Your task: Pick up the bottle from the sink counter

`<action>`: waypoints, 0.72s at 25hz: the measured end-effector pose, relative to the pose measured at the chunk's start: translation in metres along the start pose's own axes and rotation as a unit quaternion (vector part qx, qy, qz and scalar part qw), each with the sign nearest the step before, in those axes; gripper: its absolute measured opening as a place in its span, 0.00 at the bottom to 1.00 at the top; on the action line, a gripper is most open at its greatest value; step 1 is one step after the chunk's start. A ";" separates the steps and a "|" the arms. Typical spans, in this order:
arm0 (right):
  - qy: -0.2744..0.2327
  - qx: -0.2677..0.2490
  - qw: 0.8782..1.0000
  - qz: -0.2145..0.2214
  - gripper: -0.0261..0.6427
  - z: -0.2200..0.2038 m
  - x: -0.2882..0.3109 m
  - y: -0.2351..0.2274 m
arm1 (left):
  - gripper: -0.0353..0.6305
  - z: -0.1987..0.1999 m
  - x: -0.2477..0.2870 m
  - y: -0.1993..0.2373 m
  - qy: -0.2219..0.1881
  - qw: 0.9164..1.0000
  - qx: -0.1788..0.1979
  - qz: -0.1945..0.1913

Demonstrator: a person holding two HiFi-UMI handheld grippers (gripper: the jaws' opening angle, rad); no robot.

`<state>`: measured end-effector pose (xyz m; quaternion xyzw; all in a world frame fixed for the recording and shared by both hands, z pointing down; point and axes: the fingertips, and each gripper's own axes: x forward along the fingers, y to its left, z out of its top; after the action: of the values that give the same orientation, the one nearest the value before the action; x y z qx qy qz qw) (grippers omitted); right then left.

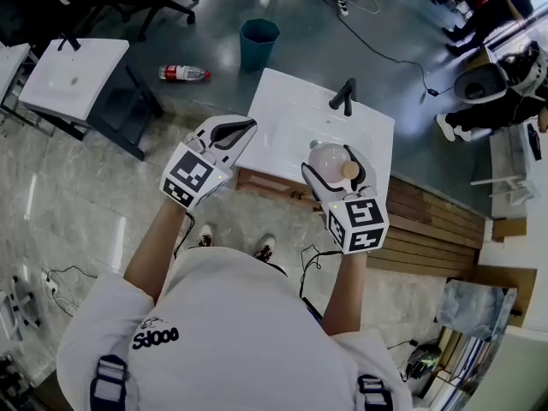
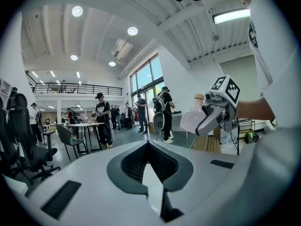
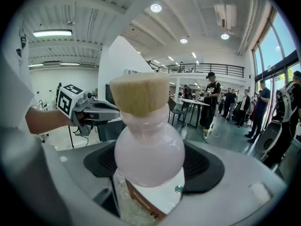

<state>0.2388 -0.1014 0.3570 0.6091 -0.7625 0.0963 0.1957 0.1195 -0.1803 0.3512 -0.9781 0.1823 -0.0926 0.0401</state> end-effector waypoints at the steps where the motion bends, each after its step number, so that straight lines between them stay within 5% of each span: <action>1: 0.001 -0.001 1.000 0.001 0.64 0.000 0.000 0.000 | 0.06 -0.001 0.000 0.000 0.001 1.000 0.000 -0.001; 18: -0.004 -0.009 1.000 0.004 0.64 0.005 0.002 0.003 | 0.06 -0.008 -0.003 0.001 0.007 1.000 -0.003 0.006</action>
<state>0.2349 -0.1044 0.3537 0.6047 -0.7665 0.0882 0.1976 0.1148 -0.1809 0.3584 -0.9764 0.1884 -0.0990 0.0361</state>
